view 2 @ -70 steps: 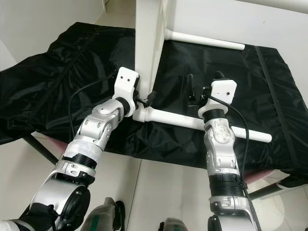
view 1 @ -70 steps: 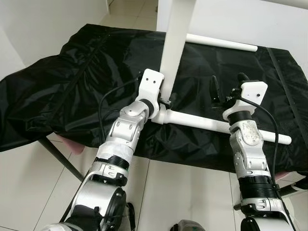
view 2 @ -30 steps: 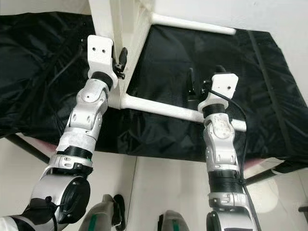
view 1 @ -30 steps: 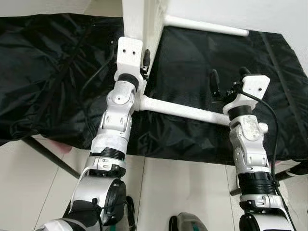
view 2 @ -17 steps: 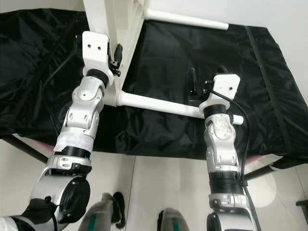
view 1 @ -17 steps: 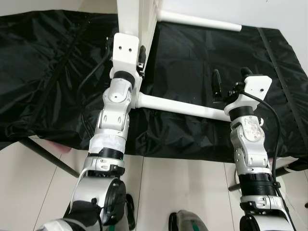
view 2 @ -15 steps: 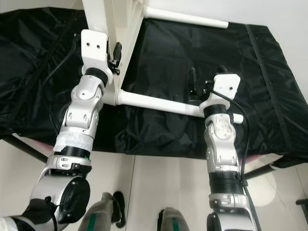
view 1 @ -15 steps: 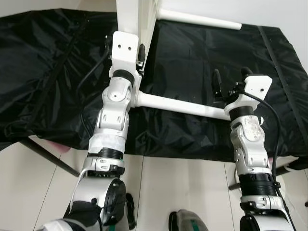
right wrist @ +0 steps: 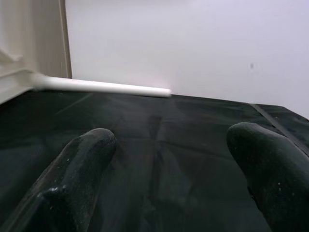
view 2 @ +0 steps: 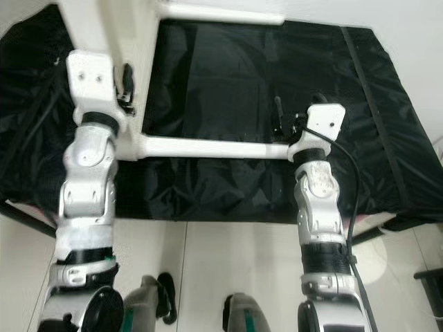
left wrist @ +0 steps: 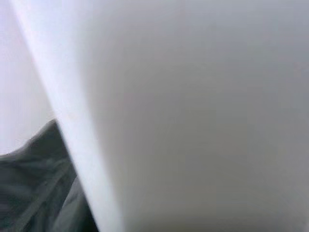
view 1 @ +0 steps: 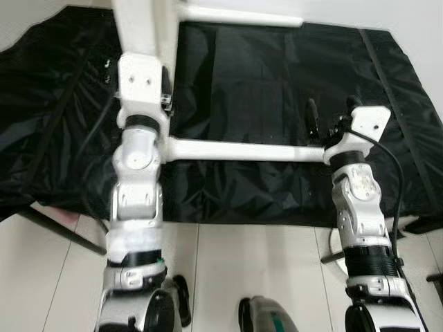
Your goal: Building children table
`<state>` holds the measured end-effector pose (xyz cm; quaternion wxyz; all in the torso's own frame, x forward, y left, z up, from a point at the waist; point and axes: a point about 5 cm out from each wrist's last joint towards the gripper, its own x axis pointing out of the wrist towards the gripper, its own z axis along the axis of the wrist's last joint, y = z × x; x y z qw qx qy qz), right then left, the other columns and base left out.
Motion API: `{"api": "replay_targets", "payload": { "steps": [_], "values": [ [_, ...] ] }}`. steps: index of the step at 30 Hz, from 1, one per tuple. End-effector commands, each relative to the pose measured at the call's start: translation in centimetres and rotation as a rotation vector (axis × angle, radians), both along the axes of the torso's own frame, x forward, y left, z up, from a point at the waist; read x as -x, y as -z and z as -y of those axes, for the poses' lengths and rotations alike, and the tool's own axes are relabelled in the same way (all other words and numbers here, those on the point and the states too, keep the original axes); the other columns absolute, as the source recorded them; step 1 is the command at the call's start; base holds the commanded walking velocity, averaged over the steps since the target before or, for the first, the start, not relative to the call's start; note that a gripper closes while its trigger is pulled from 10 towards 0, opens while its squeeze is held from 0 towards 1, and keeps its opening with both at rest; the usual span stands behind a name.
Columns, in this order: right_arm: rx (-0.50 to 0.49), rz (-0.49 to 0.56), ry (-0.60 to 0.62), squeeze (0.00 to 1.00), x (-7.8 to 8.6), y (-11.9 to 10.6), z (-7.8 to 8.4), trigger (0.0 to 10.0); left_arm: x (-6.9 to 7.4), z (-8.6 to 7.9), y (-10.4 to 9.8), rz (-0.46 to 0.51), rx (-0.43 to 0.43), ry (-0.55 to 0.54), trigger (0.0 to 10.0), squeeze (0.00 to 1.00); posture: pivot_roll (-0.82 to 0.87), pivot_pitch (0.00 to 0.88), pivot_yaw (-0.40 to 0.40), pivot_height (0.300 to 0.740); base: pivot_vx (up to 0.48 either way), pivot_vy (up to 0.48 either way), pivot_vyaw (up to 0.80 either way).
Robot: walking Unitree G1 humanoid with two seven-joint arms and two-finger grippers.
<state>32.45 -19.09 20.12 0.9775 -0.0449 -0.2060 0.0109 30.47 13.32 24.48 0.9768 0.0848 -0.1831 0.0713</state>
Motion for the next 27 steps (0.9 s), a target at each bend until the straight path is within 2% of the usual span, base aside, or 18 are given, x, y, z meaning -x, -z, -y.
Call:
{"api": "replay_targets", "payload": {
  "steps": [1, 6, 7, 8, 9, 10, 11, 14, 15, 17, 18, 19, 25, 27],
  "values": [
    [-0.003, 0.007, -0.007, 0.00, -0.2, -0.3, 0.1, 10.0, 1.8, -1.6, -0.9, 0.091, 0.084, -0.288, 0.0, 0.00, 0.00, 0.138, -0.008, 0.740, 0.000, 0.000, 0.00],
    [-0.004, 0.007, -0.008, 0.00, -0.3, -0.4, 0.1, 10.0, 2.0, -2.0, -0.9, 0.086, 0.092, -0.297, 0.0, 0.00, 0.00, 0.138, -0.008, 0.740, 0.000, 0.000, 0.00],
    [-0.003, 0.005, -0.010, 0.00, -0.3, -0.3, 0.1, 10.0, 1.8, -1.7, -1.0, 0.088, 0.086, -0.268, 0.0, 0.00, 0.01, 0.140, -0.016, 0.740, 0.000, 0.000, 0.00],
    [-0.001, 0.004, -0.015, 0.00, -0.4, -0.3, 0.0, 10.0, 1.5, -1.3, -1.2, 0.090, 0.091, -0.224, 10.0, 0.00, 0.01, 0.141, -0.019, 0.740, 0.000, 0.000, 0.00],
    [-0.001, 0.004, -0.015, 0.00, -0.4, -0.3, 0.0, 10.0, 1.5, -1.3, -1.2, 0.090, 0.091, -0.224, 10.0, 0.00, 0.01, 0.141, -0.019, 0.740, 0.000, 0.000, 0.00],
    [0.001, 0.003, -0.019, 0.00, -0.4, -0.3, -0.1, 10.0, 1.1, -0.6, -1.4, 0.083, 0.083, -0.151, 10.0, 0.00, 0.01, 0.141, -0.019, 0.740, 0.000, 0.000, 0.00],
    [0.001, 0.003, -0.019, 0.00, -0.4, -0.3, -0.1, 10.0, 1.1, -0.6, -1.4, 0.083, 0.083, -0.151, 10.0, 0.00, 0.01, 0.141, -0.019, 0.740, 0.000, 0.000, 0.00],
    [0.003, 0.004, -0.023, 0.00, -0.5, -0.2, -0.2, 10.0, 0.5, 0.2, -2.0, 0.090, 0.075, -0.018, 10.0, 0.00, 0.01, 0.141, -0.015, 0.740, 0.000, 0.000, 0.00],
    [0.003, 0.004, -0.023, 0.00, -0.5, -0.2, -0.2, 10.0, 0.5, 0.2, -2.0, 0.090, 0.075, -0.018, 10.0, 0.00, 0.01, 0.141, -0.015, 0.740, 0.000, 0.000, 0.00],
    [0.003, 0.005, -0.022, 0.00, -0.5, -0.2, -0.2, 10.0, 0.9, 0.8, -2.2, 0.108, 0.073, 0.076, 10.0, 0.00, 0.01, 0.142, -0.013, 0.740, 0.000, 0.000, 0.00],
    [0.003, 0.005, -0.022, 0.00, -0.5, -0.2, -0.2, 10.0, 0.9, 0.8, -2.2, 0.108, 0.073, 0.076, 10.0, 0.00, 0.01, 0.142, -0.013, 0.740, 0.000, 0.000, 0.00],
    [0.004, 0.007, -0.020, 0.00, -0.4, -0.2, -0.2, 10.0, 1.4, 1.5, -2.4, 0.131, 0.035, 0.164, 10.0, 0.00, 0.01, 0.141, -0.010, 0.740, 0.000, 0.000, 0.00],
    [0.006, 0.008, -0.012, 0.00, -0.4, -0.2, 0.1, 10.0, 2.2, 1.2, -1.9, 0.142, -0.017, 0.254, 10.0, 0.00, 0.00, 0.141, -0.011, 0.740, 0.000, 0.000, 0.00],
    [0.006, 0.008, -0.012, 0.00, -0.4, -0.2, 0.1, 10.0, 2.2, 1.2, -1.9, 0.142, -0.017, 0.254, 10.0, 0.00, 0.00, 0.141, -0.011, 0.740, 0.000, 0.000, 0.00]
  ]
}}
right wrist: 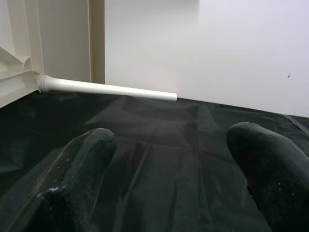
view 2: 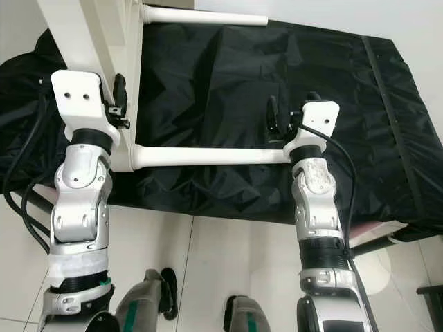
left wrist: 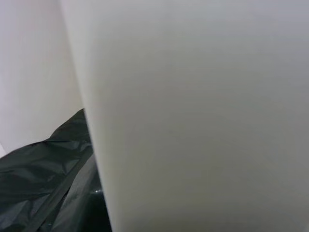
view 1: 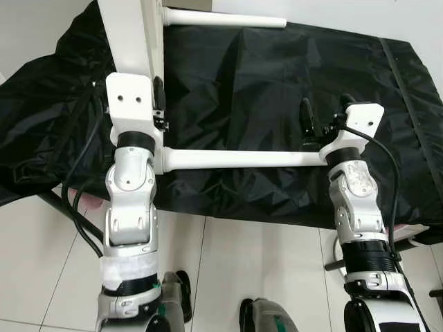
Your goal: Building children table
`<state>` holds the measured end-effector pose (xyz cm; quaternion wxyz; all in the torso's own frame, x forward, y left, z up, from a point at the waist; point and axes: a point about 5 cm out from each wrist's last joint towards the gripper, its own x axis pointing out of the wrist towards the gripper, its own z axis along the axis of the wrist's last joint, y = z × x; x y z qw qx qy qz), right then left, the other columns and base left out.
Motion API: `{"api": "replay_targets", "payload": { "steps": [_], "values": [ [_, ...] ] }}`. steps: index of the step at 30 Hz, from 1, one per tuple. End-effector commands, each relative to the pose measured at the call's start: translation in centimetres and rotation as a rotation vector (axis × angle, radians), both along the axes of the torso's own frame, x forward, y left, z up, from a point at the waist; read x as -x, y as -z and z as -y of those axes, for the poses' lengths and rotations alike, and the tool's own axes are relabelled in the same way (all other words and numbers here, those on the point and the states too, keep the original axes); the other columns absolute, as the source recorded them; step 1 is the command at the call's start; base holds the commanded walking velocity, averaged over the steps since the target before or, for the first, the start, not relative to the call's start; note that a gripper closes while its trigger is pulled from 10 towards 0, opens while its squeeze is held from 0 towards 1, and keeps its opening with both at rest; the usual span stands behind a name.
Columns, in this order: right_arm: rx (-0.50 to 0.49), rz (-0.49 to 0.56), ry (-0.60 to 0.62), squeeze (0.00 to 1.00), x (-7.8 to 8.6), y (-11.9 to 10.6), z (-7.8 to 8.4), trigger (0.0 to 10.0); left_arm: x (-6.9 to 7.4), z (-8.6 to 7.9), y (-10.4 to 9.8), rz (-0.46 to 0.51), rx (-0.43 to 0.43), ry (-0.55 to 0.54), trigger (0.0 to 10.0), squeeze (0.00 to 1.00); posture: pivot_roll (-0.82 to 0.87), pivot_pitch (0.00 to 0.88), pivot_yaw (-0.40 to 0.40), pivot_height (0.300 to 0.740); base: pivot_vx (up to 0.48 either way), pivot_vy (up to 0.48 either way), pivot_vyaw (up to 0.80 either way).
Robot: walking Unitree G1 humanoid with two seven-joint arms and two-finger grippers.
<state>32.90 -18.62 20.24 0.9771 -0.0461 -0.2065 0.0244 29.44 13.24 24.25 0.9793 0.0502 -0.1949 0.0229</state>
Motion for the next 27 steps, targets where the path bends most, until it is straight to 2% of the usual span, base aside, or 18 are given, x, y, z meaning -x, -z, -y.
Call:
{"api": "replay_targets", "payload": {
  "steps": [1, 6, 7, 10, 11, 15, 16, 22, 25, 27],
  "values": [
    [-0.003, 0.008, 0.014, 0.00, 0.0, -0.1, 0.6, 10.0, 1.2, 1.0, -2.0, 0.123, -0.067, 0.151, 10.0, 0.00, 0.01, 0.142, -0.011, 0.740, 0.000, 0.000, 0.00],
    [-0.001, 0.005, 0.004, 0.00, -0.2, -0.1, 0.4, 10.0, 1.1, 1.3, -1.7, 0.125, -0.105, 0.189, 10.0, 0.00, 0.01, 0.143, -0.023, 0.740, 0.000, 0.000, 0.00],
    [-0.001, 0.006, 0.000, 0.00, -0.2, -0.1, 0.3, 10.0, 1.2, 1.5, -1.8, 0.135, -0.086, 0.207, 10.0, 0.71, 0.01, 0.142, -0.023, 0.740, 0.000, 0.000, 0.00],
    [-0.001, 0.006, -0.002, 0.00, -0.3, -0.1, 0.2, 10.0, 1.2, 1.5, -1.9, 0.142, -0.067, 0.218, 10.0, 0.71, 0.01, 0.142, -0.023, 0.740, 0.000, 0.000, 0.00],
    [-0.001, 0.006, -0.004, 0.00, -0.3, -0.2, 0.2, 10.0, 1.2, 1.7, -1.9, 0.145, -0.067, 0.235, 10.0, 1.00, 0.01, 0.141, -0.025, 0.740, 0.000, 0.000, 0.00],
    [-0.001, 0.007, -0.007, 0.00, -0.3, -0.2, 0.2, 10.0, 1.1, 2.2, -1.8, 0.126, -0.101, 0.251, 10.0, 1.00, 0.01, 0.140, -0.026, 0.740, 0.000, 0.000, 0.00],
    [0.000, 0.007, -0.008, 0.00, -0.3, -0.2, 0.1, 10.0, 1.1, 2.3, -1.7, 0.121, -0.124, 0.257, 10.0, 0.00, 0.01, 0.140, -0.026, 0.740, 0.000, 0.000, 0.00],
    [0.003, 0.008, -0.013, 0.00, -0.3, -0.2, 0.0, 10.0, 1.3, 2.5, -1.9, 0.130, -0.188, 0.270, 10.0, 0.00, 0.01, 0.136, -0.019, 0.740, 0.000, 0.000, 0.00],
    [0.003, 0.010, -0.014, 0.00, -0.3, -0.2, 0.1, 10.0, 2.1, 2.5, -1.1, 0.109, -0.253, 0.200, 10.0, 0.00, 0.01, 0.134, -0.017, 0.740, 0.000, 0.000, 0.00],
    [0.003, 0.011, -0.013, 0.00, -0.3, -0.2, 0.1, 10.0, 2.2, 2.2, -0.9, 0.100, -0.261, 0.159, 10.0, 0.00, 0.02, 0.134, -0.017, 0.740, 0.000, 0.000, 0.00]
  ]
}}
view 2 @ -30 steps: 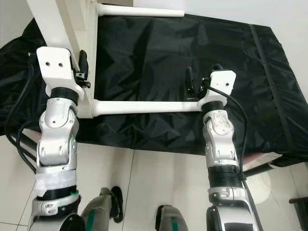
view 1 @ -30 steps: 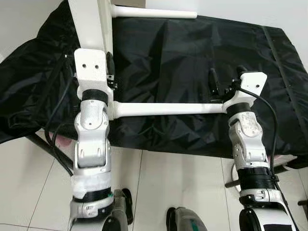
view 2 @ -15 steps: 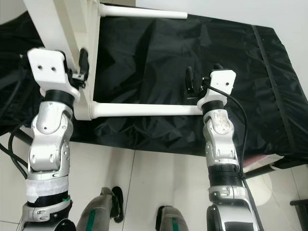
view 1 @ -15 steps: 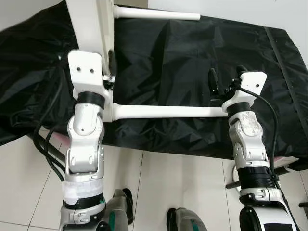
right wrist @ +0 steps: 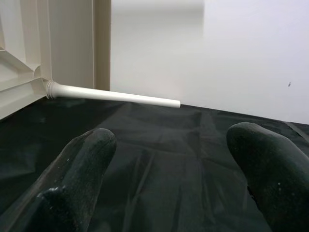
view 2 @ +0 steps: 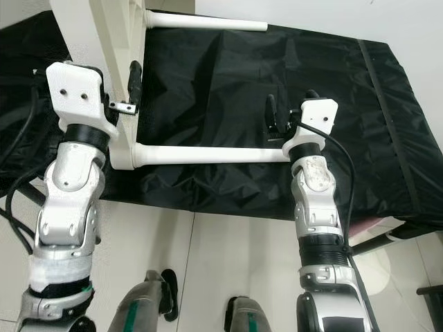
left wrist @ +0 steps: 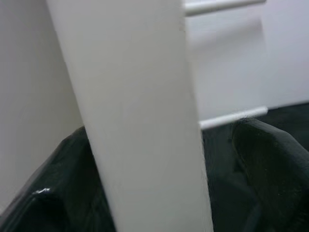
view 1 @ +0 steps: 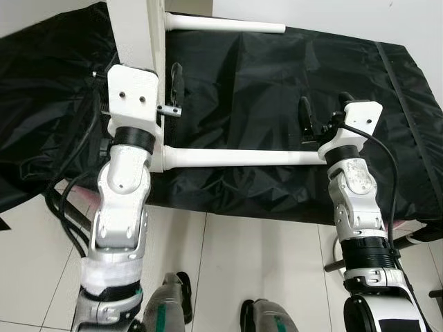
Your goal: Building children table
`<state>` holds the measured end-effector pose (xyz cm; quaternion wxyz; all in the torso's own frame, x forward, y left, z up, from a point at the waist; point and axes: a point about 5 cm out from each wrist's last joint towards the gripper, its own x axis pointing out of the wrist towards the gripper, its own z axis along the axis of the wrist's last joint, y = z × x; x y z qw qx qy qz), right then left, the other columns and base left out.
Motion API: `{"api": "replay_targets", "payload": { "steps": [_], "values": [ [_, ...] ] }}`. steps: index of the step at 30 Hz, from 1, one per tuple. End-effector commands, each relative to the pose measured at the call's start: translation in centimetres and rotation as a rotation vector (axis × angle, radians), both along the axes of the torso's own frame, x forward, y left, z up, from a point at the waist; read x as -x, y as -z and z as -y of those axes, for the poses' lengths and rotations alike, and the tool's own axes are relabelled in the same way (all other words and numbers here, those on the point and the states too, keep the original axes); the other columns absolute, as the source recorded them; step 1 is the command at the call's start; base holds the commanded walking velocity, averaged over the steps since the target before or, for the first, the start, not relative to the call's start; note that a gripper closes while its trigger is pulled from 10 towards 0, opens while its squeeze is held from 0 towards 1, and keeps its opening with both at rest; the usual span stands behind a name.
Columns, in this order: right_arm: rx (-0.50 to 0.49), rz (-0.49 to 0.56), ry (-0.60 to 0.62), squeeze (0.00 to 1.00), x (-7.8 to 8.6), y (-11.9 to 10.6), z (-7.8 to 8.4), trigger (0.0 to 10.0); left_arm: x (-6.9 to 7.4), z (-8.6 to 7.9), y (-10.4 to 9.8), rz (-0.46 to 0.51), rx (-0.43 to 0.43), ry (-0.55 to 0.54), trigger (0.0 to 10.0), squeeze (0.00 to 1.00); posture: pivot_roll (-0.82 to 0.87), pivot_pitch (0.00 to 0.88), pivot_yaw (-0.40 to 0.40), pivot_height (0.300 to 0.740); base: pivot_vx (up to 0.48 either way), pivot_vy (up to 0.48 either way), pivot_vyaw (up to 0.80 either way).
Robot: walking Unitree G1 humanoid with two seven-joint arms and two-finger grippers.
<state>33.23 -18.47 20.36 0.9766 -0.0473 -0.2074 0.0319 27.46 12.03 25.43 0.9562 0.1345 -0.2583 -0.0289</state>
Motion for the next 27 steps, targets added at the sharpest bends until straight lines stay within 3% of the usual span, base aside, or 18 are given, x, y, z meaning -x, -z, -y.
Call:
{"api": "replay_targets", "payload": {
  "steps": [1, 5, 8, 16, 22, 27],
  "values": [
    [-0.003, 0.007, 0.000, 0.00, 0.0, -0.1, 0.2, 10.0, 0.7, 0.8, 0.5, -0.021, -0.108, 0.025, 10.0, 0.00, 0.02, 0.133, -0.020, 0.740, 0.000, 0.000, 0.00],
    [-0.006, 0.005, -0.003, 0.00, -0.1, 0.0, 0.1, 10.0, 1.1, 0.2, 0.6, -0.019, -0.104, -0.060, 10.0, 0.00, 0.03, 0.132, -0.023, 0.740, 0.000, 0.000, 0.00],
    [-0.006, 0.005, -0.003, 0.00, -0.1, 0.0, 0.1, 10.0, 1.1, 0.2, 0.6, -0.019, -0.104, -0.060, 10.0, 0.00, 0.03, 0.132, -0.023, 0.740, 0.000, 0.000, 0.00],
    [-0.004, -0.001, -0.036, 0.00, -0.6, 0.0, -0.5, 10.0, 4.0, -0.4, -1.0, 0.046, -0.171, -0.139, 10.0, 0.00, 0.05, 0.127, -0.052, 0.740, 0.000, 0.000, 0.00],
    [-0.002, -0.006, -0.058, 0.00, -0.9, 0.0, -0.9, 10.0, 4.8, -1.5, -1.2, 0.034, -0.182, -0.226, 10.0, 0.00, 0.07, 0.122, -0.066, 0.740, 0.000, 0.000, 0.00],
    [-0.001, -0.003, -0.069, 0.00, -1.2, -0.2, -1.1, 10.0, 5.7, -1.5, -1.3, 0.060, -0.118, -0.215, 10.0, 0.00, 0.07, 0.121, -0.082, 0.740, 0.000, 0.000, 0.00]
  ]
}}
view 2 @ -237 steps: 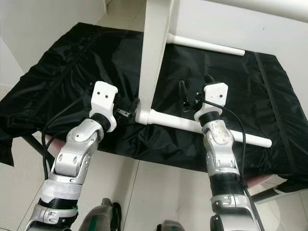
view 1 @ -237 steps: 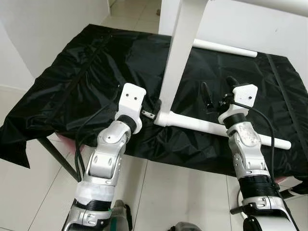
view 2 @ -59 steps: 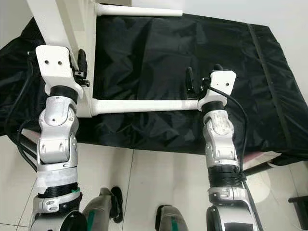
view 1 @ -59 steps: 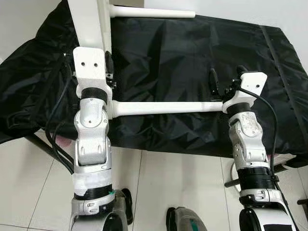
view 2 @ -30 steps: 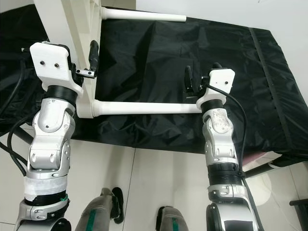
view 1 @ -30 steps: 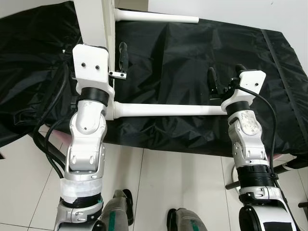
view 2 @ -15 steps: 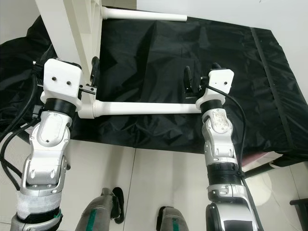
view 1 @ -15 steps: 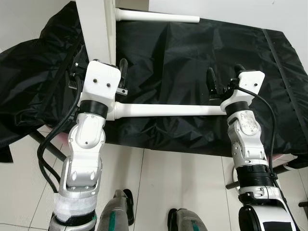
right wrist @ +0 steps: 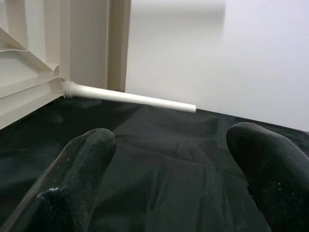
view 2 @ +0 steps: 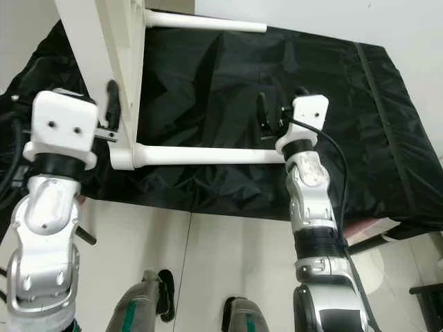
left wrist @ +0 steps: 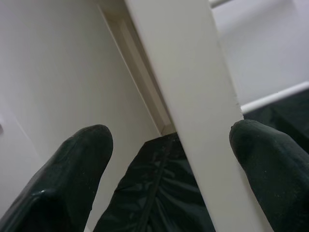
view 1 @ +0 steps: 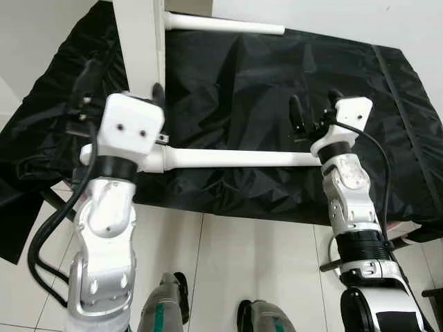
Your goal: Building children table
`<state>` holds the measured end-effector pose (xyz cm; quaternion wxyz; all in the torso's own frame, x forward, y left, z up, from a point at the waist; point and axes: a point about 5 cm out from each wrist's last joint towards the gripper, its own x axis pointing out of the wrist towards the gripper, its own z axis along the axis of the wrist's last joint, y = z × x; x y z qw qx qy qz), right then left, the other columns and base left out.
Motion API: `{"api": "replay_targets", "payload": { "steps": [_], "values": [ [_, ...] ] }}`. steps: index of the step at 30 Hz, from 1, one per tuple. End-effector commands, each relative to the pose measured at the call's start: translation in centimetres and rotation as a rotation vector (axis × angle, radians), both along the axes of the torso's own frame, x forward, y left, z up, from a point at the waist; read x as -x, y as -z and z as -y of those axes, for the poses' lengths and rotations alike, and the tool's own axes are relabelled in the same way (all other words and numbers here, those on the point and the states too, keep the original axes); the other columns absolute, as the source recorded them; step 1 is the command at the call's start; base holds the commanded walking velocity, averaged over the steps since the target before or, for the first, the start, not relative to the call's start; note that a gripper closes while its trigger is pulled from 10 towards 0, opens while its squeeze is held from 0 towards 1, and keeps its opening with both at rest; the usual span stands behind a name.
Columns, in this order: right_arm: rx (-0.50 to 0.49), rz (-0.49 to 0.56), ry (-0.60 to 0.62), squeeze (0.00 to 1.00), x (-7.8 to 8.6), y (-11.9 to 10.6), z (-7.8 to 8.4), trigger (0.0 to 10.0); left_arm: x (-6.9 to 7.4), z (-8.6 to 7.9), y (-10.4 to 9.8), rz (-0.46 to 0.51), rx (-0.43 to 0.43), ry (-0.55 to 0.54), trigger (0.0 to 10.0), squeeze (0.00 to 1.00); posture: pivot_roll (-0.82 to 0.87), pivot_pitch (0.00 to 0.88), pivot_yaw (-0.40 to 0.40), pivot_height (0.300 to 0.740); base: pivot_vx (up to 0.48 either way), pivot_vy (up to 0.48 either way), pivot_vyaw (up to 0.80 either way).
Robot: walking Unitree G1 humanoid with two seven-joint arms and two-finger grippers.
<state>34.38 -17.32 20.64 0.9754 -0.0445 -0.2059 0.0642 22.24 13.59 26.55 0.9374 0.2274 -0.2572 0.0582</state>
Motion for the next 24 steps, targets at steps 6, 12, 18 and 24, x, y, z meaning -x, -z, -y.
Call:
{"api": "replay_targets", "payload": {
  "steps": [6, 12, 18, 24],
  "values": [
    [-0.009, 0.004, -0.011, 0.00, -0.5, -0.2, -0.1, 10.0, 0.8, 2.5, -0.6, 0.065, 0.064, 0.213, 10.0, 0.00, 0.08, 0.120, -0.091, 0.740, 0.000, 0.000, 0.00],
    [-0.011, 0.011, -0.015, 0.00, -0.8, -0.4, -0.2, 10.0, 1.1, 3.7, -1.4, 0.143, 0.025, 0.347, 10.0, 0.00, 0.07, 0.111, -0.093, 0.740, 0.000, 0.000, 0.00],
    [-0.013, 0.016, -0.006, 0.00, -0.9, -0.3, 0.1, 10.0, 0.4, 4.6, 0.1, 0.084, -0.039, 0.480, 10.0, 0.00, 0.06, 0.106, -0.087, 0.740, 0.000, 0.000, 0.00],
    [-0.014, 0.013, -0.002, 0.00, -0.9, -0.1, 0.1, 10.0, -0.8, 5.4, 1.7, 0.038, -0.161, 0.497, 10.0, 0.00, 0.06, 0.106, -0.081, 0.740, 0.000, 0.000, 0.00]
  ]
}}
